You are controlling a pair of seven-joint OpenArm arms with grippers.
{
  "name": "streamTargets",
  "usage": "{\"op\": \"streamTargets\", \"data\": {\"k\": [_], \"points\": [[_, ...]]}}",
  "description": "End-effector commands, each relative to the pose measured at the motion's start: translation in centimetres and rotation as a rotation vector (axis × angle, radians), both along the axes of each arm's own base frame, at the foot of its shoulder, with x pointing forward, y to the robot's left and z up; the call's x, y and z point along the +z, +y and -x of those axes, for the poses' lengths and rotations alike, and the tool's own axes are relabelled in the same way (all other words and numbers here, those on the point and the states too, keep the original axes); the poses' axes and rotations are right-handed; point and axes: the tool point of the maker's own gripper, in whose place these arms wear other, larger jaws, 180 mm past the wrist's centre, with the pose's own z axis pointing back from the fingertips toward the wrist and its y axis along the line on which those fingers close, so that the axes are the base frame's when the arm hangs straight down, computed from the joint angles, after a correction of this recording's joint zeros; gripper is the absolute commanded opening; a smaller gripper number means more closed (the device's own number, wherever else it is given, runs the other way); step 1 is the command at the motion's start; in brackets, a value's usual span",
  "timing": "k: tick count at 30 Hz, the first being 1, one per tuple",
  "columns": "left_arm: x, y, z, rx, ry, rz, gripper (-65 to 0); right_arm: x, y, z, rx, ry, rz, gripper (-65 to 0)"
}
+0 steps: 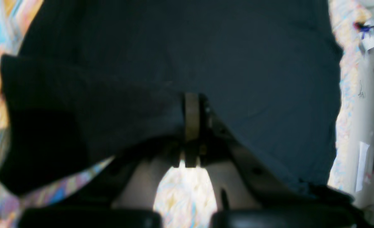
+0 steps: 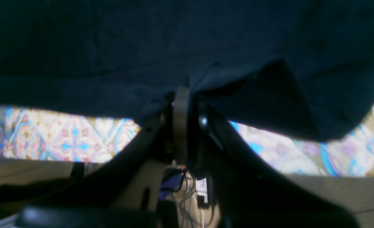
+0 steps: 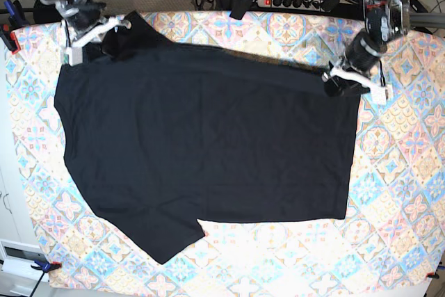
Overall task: Fold the T-shirt properly
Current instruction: 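Lower the shirt and reposition both grippers along the shoulder edge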
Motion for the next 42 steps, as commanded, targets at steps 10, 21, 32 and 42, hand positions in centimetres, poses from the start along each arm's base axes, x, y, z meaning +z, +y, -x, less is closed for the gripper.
{"op": "streamTargets", "data": {"k": [10, 21, 32, 42], "points": [[-2.4, 1.9, -4.5, 0.061, 0.011, 0.021, -64.9, 4.5, 0.0, -10.0, 0.026, -0.209, -0.008, -65.0], [-4.9, 1.8, -7.9, 0.108, 0.053, 0.075, -64.9, 2.0, -1.2, -16.4, -0.051, -0.194, -0.107, -64.8], [-5.2, 1.9, -8.3, 0.118, 0.059, 0.083, -64.8, 4.0, -1.8, -20.7, -0.048, -0.251, -0.060, -57.3], [-5.3, 2.8, -7.6, 0.144, 0.066, 0.085, -37.5, 4.4, -3.0, -18.1, -0.027, -0.246, 0.015, -40.1]]}}
